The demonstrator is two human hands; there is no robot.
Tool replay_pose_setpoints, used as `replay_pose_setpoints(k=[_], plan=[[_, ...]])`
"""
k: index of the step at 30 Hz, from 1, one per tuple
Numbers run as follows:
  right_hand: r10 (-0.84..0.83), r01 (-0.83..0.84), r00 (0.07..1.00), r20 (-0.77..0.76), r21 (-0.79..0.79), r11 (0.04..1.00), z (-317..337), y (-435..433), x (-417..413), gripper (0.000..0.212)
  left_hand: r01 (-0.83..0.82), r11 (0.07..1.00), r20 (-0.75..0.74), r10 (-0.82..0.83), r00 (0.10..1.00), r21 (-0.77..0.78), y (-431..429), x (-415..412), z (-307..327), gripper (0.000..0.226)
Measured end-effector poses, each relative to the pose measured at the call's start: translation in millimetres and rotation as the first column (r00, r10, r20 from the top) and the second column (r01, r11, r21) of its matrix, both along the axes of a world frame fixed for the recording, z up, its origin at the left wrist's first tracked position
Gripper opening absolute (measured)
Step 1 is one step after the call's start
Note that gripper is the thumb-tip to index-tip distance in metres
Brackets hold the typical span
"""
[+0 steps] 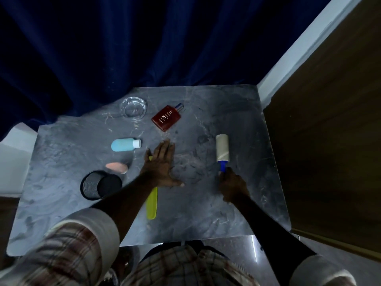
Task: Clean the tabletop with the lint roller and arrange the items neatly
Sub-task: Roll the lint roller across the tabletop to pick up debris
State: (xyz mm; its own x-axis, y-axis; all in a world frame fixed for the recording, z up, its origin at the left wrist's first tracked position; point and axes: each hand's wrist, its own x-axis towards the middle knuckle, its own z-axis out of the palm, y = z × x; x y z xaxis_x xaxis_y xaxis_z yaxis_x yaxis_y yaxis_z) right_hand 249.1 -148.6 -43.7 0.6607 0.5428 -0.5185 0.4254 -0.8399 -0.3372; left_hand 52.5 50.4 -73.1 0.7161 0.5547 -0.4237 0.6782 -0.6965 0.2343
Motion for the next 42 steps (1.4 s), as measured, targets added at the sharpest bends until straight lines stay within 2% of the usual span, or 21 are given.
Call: replay_pose_setpoints(k=[4,8,12,15,18,21,26,33,42], plan=[[-0.2,0.203,0.977,-0.078,0.033,0.979,1,-32,32,0.031,-0.001,1.0,-0.012,0.001,1.0,-0.002,1,1,0,0.16],[-0.448,0.465,0.869,-0.212,0.038,0.884,3,-56,52,0.029,-0.003,1.0,-0.029,0.003,1.0,-0.013,1,2,2,0.159],[-0.53,0.566,0.791,-0.305,0.038,0.824,-2,-68,62,0.032,-0.014,1.0,-0.024,0.013,1.0,-0.01,1,2,2,0.16],[-0.524,0.567,0.793,-0.311,0.064,0.821,-1,-62,58,0.031,-0.015,1.0,-0.014,0.015,1.0,-0.005,1,1,3,0.16],[-0.414,0.44,0.881,-0.23,0.078,0.894,2,-47,49,0.027,-0.01,1.0,-0.01,0.01,1.0,0.005,0,1,3,0.159],[-0.151,0.156,0.983,-0.107,0.047,0.987,5,-28,35,0.028,-0.015,1.0,0.002,0.014,1.0,0.018,-1,1,3,0.159],[0.08,-0.08,0.995,-0.062,-0.003,0.997,10,6,-1,0.037,-0.01,1.0,0.013,0.009,1.0,0.024,-1,-1,0,0.159],[0.262,-0.263,0.963,-0.068,-0.006,0.965,12,36,-47,0.036,0.0,0.999,0.049,-0.002,0.999,0.047,0,-3,-4,0.158],[0.297,-0.3,0.95,-0.096,-0.019,0.954,11,41,-47,0.033,-0.012,0.999,0.012,0.011,1.0,0.033,-1,-1,3,0.159]])
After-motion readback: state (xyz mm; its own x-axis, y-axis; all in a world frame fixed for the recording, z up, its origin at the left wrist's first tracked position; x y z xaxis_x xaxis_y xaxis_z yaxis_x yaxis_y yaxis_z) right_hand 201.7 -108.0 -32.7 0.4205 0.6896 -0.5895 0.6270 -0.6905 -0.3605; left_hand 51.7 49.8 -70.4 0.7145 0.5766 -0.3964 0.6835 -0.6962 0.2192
